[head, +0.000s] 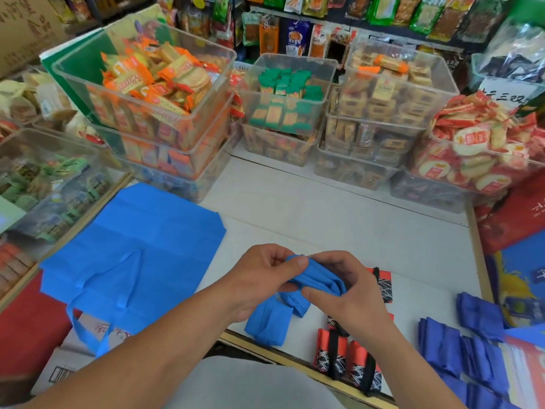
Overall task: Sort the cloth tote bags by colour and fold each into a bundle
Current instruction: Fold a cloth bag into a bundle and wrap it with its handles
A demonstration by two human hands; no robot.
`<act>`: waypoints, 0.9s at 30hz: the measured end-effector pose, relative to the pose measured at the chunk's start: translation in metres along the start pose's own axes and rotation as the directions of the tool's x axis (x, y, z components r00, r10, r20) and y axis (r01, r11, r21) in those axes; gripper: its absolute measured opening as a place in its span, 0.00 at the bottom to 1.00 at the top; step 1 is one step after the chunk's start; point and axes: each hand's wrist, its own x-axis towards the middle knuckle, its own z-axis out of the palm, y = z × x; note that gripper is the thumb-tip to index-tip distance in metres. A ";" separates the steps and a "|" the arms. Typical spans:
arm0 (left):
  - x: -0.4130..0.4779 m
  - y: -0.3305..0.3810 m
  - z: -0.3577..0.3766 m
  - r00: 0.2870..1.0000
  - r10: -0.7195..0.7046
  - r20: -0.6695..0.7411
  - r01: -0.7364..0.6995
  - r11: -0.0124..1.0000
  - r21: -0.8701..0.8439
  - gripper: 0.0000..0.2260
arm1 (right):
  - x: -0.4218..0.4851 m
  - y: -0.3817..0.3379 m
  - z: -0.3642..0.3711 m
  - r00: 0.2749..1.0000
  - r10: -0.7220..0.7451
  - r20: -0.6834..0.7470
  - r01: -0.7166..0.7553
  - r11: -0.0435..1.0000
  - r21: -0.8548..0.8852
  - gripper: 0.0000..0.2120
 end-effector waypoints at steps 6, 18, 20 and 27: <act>-0.003 0.008 -0.003 1.000 0.011 0.006 -0.011 1.000 -0.001 0.14 | -0.002 0.001 0.006 0.991 -0.131 0.000 0.130 0.983 -0.126 0.16; -0.004 0.011 -0.017 0.931 -0.295 0.214 0.297 0.955 0.022 0.07 | 0.011 0.003 -0.023 0.931 -0.236 0.278 0.309 0.917 -0.254 0.15; -0.003 0.010 -0.017 0.948 -0.256 0.189 0.240 0.965 0.103 0.06 | 0.011 0.002 -0.023 0.921 -0.258 0.292 0.332 0.912 -0.241 0.16; -0.008 0.004 -0.005 0.994 0.084 0.064 -0.103 0.898 0.427 0.05 | 0.011 0.004 -0.025 0.937 -0.212 0.278 0.288 0.919 -0.268 0.13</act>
